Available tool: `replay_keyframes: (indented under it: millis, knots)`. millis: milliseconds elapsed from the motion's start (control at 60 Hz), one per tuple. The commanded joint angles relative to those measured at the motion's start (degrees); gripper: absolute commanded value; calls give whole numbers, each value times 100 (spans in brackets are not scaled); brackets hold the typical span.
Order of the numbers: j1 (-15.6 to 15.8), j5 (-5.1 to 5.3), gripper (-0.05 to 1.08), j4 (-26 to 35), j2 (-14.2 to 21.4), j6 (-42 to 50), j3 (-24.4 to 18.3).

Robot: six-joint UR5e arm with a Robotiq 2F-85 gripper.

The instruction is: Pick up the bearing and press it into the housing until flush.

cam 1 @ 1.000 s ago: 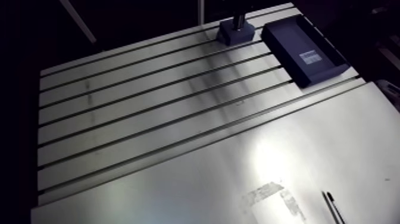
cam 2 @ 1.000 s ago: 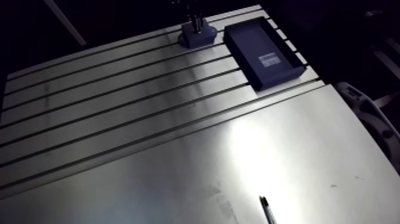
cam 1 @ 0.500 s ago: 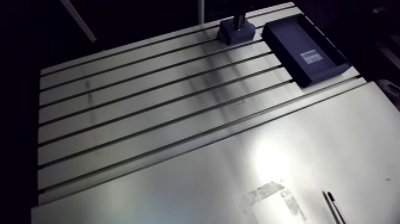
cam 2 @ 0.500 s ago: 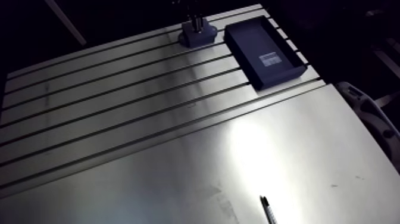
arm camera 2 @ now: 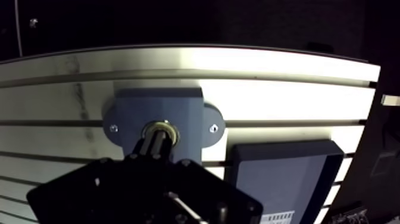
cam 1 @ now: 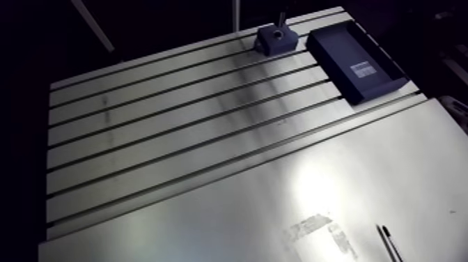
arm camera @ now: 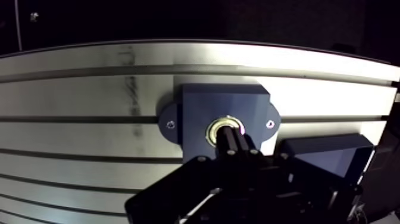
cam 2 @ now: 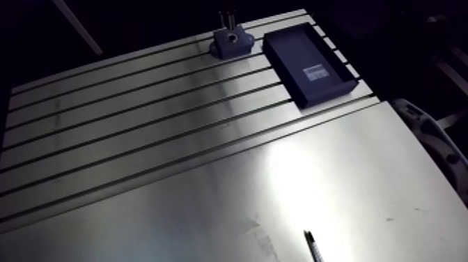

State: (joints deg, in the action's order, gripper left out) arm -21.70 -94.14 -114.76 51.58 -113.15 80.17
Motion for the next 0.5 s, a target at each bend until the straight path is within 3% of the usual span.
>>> replay_keyframes:
  millis: [17,167,183,200,217,233,250,500]
  knots:
    - [7,-12,108,192,176,-2,-24]
    - [16,-20,104,330,298,7,-24]
    - [16,-29,84,402,325,7,-24]
    - [16,-29,84,402,325,7,-24]
    - [16,-45,42,510,367,7,-24]
    - [16,-45,42,510,367,7,-24]
    - [16,-77,3,624,403,-8,-9]
    - [43,-100,0,1211,895,85,-6]
